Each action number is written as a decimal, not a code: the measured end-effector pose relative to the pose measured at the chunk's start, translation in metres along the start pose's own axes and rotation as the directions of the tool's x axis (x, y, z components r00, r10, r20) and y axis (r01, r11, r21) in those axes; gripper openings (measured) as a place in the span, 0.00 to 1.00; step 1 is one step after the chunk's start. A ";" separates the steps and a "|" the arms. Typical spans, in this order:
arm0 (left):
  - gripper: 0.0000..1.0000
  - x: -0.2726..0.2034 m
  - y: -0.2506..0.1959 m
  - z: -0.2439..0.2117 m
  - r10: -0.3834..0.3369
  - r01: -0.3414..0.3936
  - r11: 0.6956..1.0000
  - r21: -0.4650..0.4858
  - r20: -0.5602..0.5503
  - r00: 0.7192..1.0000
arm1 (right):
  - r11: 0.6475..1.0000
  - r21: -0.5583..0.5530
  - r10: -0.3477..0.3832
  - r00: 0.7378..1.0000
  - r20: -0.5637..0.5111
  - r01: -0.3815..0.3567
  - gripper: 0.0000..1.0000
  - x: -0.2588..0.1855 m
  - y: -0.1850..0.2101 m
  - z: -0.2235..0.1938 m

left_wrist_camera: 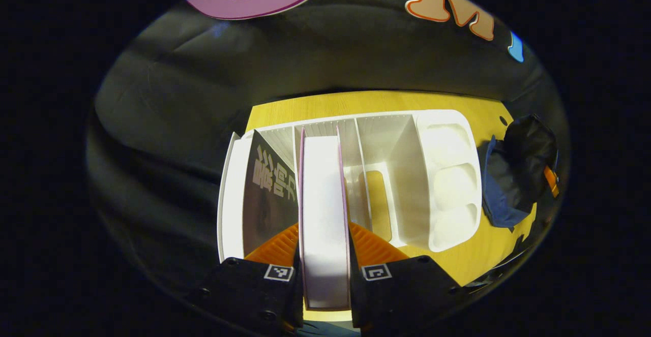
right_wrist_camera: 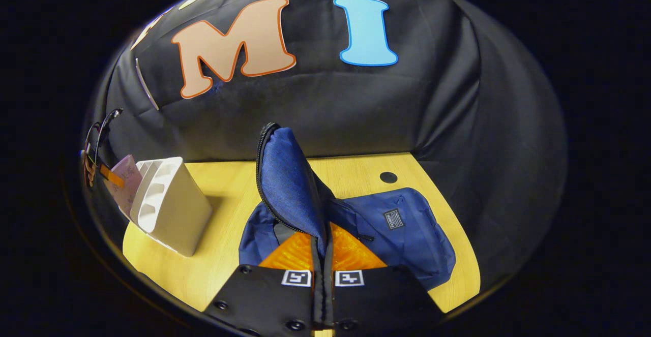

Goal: Open the schoolbag, grab two books from the bookshelf and put them into the schoolbag.

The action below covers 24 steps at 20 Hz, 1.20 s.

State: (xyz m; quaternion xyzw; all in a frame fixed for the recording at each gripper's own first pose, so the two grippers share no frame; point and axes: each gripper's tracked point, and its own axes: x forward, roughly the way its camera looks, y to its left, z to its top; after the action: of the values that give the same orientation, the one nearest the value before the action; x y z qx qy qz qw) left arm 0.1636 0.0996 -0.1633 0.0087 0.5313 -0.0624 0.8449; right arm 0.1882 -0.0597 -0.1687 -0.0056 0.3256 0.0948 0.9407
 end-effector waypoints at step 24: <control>0.32 -0.113 0.051 0.027 -0.300 0.440 0.800 -0.407 0.364 0.882 | 1.000 0.003 -0.013 1.000 -0.021 0.013 0.04 0.000 -0.003 0.000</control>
State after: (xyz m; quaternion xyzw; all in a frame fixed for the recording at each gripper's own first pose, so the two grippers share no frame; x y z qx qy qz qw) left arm 0.1456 0.1587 -0.0522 -0.3142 0.3956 -0.0954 0.8577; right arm 0.1885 -0.0627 -0.1686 -0.0071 0.3356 0.0881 0.9378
